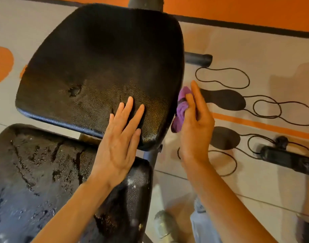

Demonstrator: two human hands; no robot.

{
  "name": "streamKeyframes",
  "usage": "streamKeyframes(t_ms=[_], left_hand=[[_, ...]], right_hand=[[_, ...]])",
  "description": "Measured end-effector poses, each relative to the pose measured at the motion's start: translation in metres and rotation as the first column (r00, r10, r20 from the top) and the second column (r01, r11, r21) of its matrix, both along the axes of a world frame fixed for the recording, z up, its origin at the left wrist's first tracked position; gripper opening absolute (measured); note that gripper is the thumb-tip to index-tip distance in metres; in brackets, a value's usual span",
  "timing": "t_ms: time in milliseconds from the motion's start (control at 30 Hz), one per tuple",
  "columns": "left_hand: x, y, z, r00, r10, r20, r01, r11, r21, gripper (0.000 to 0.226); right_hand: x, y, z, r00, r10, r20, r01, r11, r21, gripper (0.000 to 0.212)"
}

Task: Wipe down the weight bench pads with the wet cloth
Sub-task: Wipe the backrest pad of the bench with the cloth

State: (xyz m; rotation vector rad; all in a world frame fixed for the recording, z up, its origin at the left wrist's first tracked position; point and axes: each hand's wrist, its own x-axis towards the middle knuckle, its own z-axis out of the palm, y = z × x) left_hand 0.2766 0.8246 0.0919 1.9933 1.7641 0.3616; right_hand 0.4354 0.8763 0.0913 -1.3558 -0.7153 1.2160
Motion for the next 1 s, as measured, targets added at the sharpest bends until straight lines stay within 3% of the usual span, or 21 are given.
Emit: streamKeyframes(t_ms=[67, 133, 267, 400, 600, 733, 867, 967, 1000], left_hand=[[-0.001, 0.000, -0.001, 1.000, -0.012, 0.018, 0.012, 1.000, 0.012, 0.050], [0.000, 0.002, -0.001, 0.999, -0.027, 0.044, 0.026, 0.999, 0.020, 0.049], [0.007, 0.011, -0.003, 0.994, -0.090, 0.060, 0.088, 0.995, 0.040, 0.049], [0.014, 0.018, -0.006, 0.988, -0.134, 0.071, 0.131, 0.990, 0.042, 0.050], [0.014, 0.020, -0.008, 0.991, -0.125, 0.040, 0.123, 0.992, 0.030, 0.050], [0.014, 0.020, -0.004, 0.990, -0.137, 0.034, 0.137, 0.990, 0.009, 0.051], [0.017, 0.027, -0.003, 0.989, -0.138, 0.043, 0.137, 0.990, 0.032, 0.052], [0.017, 0.034, -0.008, 0.990, -0.132, 0.045, 0.130, 0.990, 0.044, 0.052], [0.017, 0.035, -0.010, 0.990, -0.134, 0.042, 0.132, 0.990, 0.046, 0.051]], right_hand=[[-0.011, -0.023, -0.007, 0.986, -0.062, -0.157, 0.053, 0.997, -0.064, 0.033], [-0.025, -0.040, -0.015, 0.979, -0.098, -0.181, 0.079, 0.991, -0.109, 0.034], [-0.044, -0.055, -0.022, 0.937, -0.188, -0.293, 0.165, 0.981, -0.103, 0.057], [-0.065, -0.093, -0.036, 0.962, -0.204, -0.181, 0.206, 0.978, -0.005, 0.050], [-0.058, -0.092, -0.041, 0.987, -0.100, -0.129, 0.108, 0.993, 0.051, 0.045], [-0.051, -0.089, -0.038, 0.952, -0.140, -0.272, 0.152, 0.988, 0.023, 0.035], [-0.061, -0.082, -0.044, 0.991, -0.088, -0.101, 0.099, 0.989, 0.112, 0.057], [-0.057, -0.067, -0.048, 0.983, -0.075, -0.169, 0.101, 0.982, 0.157, 0.046], [-0.052, -0.058, -0.048, 0.989, -0.070, -0.128, 0.093, 0.979, 0.180, 0.043]])
